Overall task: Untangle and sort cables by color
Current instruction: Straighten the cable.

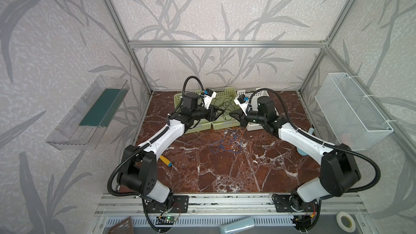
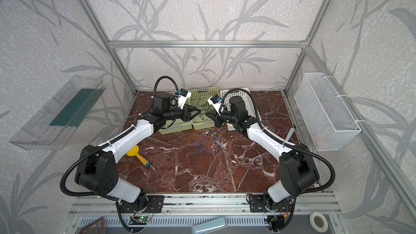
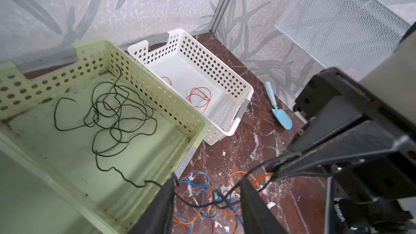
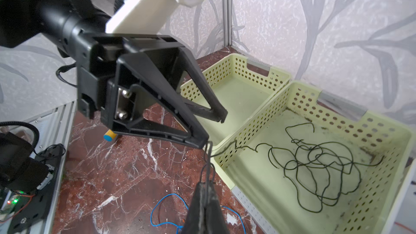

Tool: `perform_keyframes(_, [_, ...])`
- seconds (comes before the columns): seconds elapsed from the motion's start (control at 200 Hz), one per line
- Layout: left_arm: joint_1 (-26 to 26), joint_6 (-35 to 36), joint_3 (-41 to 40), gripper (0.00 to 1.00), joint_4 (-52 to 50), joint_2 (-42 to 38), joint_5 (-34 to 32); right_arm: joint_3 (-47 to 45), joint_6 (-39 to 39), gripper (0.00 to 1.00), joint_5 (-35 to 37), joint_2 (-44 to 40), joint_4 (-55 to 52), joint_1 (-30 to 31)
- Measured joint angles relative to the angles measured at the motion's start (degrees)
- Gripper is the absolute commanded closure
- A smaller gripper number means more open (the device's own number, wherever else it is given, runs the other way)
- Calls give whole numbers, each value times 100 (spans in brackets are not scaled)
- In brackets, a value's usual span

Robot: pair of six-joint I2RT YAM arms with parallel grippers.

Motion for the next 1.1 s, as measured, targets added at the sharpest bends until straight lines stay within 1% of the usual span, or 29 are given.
perform_keyframes(0.065, [0, 35, -2, 44, -63, 0, -20, -42, -229, 100, 31, -116, -48, 42])
perform_keyframes(0.12, [0, 57, -2, 47, -140, 0, -37, -96, -444, 100, 55, -208, -70, 79])
perform_keyframes(0.36, [7, 173, -2, 47, -313, -72, -74, -334, -1449, 100, 260, -490, -313, 236])
perform_keyframes(0.455, [9, 247, -2, 48, -313, -160, 2, -343, -1731, 100, 363, -490, -361, 258])
perform_keyframes(0.55, [9, 343, -2, 45, -356, -205, 94, -378, -1991, 100, 437, -518, -358, 273])
perform_keyframes(0.67, [7, 446, 0, 44, -562, -197, 256, -487, -2374, 100, 544, -592, -334, 302])
perform_keyframes(0.945, [-76, 461, 70, 44, -791, 179, 640, -654, -3340, 100, 706, -743, -208, 413])
perform_keyframes(1.1, [-173, 490, 227, 47, -1008, 385, 791, -756, -3753, 100, 833, -789, -48, 466])
